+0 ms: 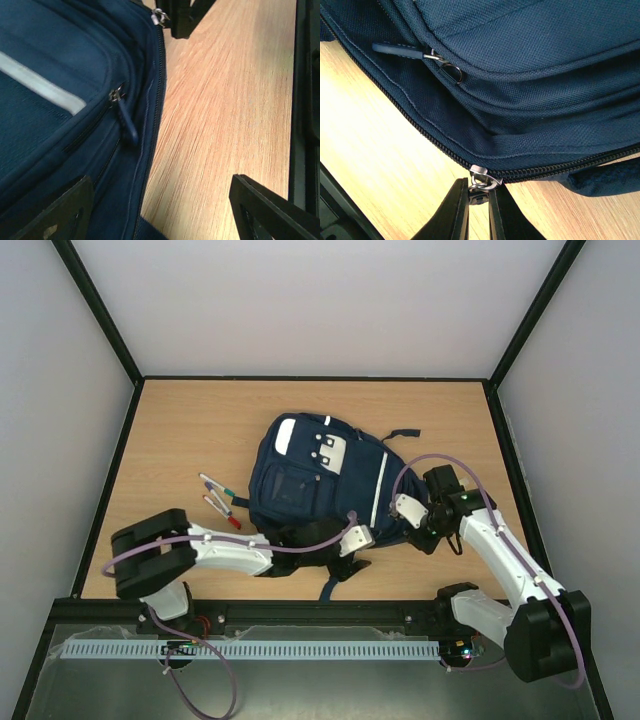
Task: Pack the student bag
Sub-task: Adjust the student bag at the center of the board, then zip the student bag at the center of the board.
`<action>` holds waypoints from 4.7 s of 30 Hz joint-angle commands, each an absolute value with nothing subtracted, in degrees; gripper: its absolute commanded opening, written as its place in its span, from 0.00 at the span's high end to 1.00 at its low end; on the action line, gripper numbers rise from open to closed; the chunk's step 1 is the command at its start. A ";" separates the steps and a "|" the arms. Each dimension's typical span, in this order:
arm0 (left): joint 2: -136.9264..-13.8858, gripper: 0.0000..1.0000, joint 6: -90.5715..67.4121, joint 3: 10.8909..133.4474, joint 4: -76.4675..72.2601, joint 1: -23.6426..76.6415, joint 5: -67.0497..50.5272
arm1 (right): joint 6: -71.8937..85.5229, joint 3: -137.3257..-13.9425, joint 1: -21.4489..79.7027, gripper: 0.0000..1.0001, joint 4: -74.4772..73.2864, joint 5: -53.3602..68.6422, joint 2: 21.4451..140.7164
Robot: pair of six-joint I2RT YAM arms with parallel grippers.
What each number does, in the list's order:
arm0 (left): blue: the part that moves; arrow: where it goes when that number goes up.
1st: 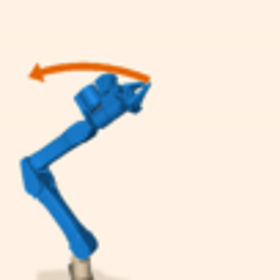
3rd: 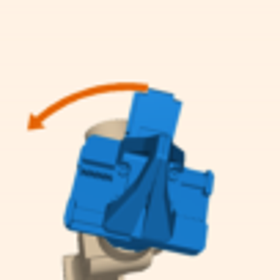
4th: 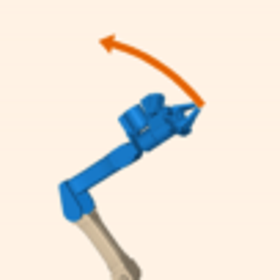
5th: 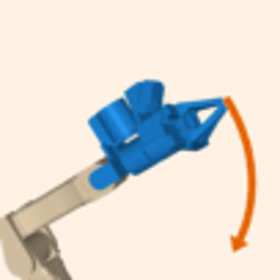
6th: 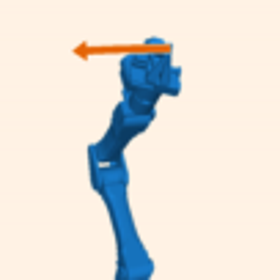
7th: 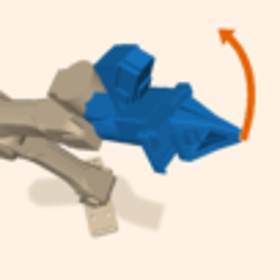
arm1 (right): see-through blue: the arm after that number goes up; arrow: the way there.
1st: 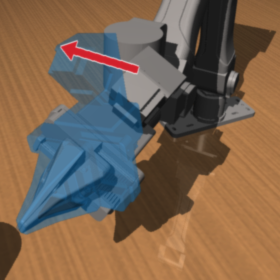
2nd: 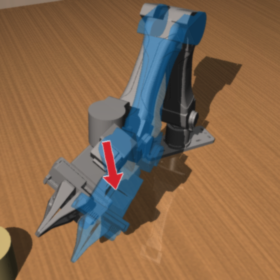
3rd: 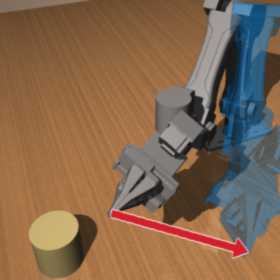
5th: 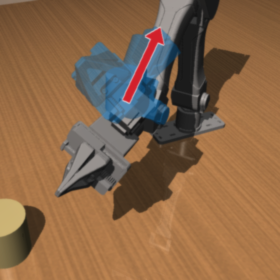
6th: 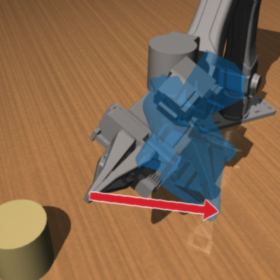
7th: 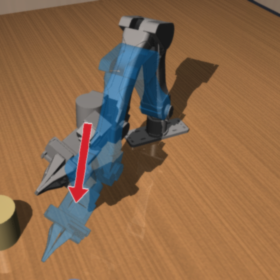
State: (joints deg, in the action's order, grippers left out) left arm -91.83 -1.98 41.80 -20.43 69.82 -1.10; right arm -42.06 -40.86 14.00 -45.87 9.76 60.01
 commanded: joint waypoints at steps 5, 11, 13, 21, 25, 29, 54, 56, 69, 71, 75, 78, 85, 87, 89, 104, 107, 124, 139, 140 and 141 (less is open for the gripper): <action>-100.49 0.27 2.41 45.67 -32.90 69.07 -3.63 | -42.59 -42.01 14.05 0.97 -51.19 14.11 60.21; -104.46 0.45 2.78 47.10 -34.35 68.42 -3.02 | -43.74 -41.63 14.00 0.97 -52.08 14.76 60.96; -105.35 0.52 2.56 47.07 -35.37 68.26 -1.51 | -43.63 -41.09 14.05 0.97 -51.32 14.29 61.30; -107.31 0.79 -3.85 46.97 -39.40 63.88 -7.25 | -42.33 -36.82 12.02 0.74 -44.99 15.43 60.89; -106.60 0.85 -5.77 47.76 -39.29 62.99 -9.70 | -42.01 -35.24 10.62 0.56 -42.30 16.92 59.12; -106.07 0.88 -7.73 49.58 -37.37 62.84 -11.02 | -41.71 -32.60 10.49 0.49 -38.92 16.14 55.73; -104.24 0.88 -14.75 53.08 -33.01 61.84 -14.83 | -33.26 -32.37 10.49 0.85 -27.48 7.18 52.30; -104.32 0.88 -14.52 52.72 -32.90 61.80 -14.52 | -33.62 -33.27 10.54 0.88 -29.62 6.45 52.13; -103.15 0.88 -12.89 49.64 -31.00 61.77 -11.54 | -37.30 -34.68 10.49 0.99 -38.01 3.04 52.43; -102.44 0.88 -12.60 48.52 -30.60 61.76 -11.24 | -38.04 -34.19 10.46 0.99 -38.31 1.97 52.99; -100.26 0.89 -11.75 45.12 -30.28 61.89 -11.45 | -38.91 -33.08 10.37 0.99 -37.80 0.56 54.29; -98.06 0.89 -10.22 42.71 -29.33 62.56 -11.28 | -39.15 -32.89 10.32 0.99 -37.28 0.23 55.80; -93.46 0.89 -8.29 39.22 -25.36 63.45 -9.33 | -39.35 -33.14 9.88 0.97 -35.62 -0.13 59.55; -92.64 0.89 -7.82 39.24 -24.61 63.71 -8.79 | -38.14 -33.50 9.84 0.90 -35.88 0.11 60.40; -92.07 0.88 -7.17 39.68 -24.39 64.31 -8.15 | -37.10 -33.36 9.76 0.86 -35.15 -0.09 59.40; -96.22 0.88 -7.19 44.11 -25.96 65.87 -9.17 | -36.59 -31.10 9.19 0.88 -28.61 -2.08 50.70; -96.28 0.86 -6.76 44.18 -26.18 66.30 -8.44 | -37.63 -31.64 7.56 0.89 -31.70 2.01 48.91; -108.02 0.53 -1.73 55.70 -27.75 66.63 -9.76 | -48.59 -30.36 -6.45 0.60 -36.04 24.56 56.35; -116.67 0.73 -0.66 62.84 -26.18 66.14 -9.89 | -50.48 -22.52 -6.59 0.76 -23.75 26.57 57.76; -116.67 0.75 -0.75 62.92 -26.19 66.10 -10.01 | -49.82 -22.24 -6.54 0.79 -22.95 26.46 57.37; -116.66 0.77 -0.86 62.93 -26.19 66.09 -10.00 | -48.89 -22.07 -6.58 0.80 -22.08 26.19 56.86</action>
State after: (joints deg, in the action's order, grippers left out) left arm -115.59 -1.08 61.63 -25.78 66.32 -9.61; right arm -50.06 -23.38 -6.37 -25.54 25.10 57.91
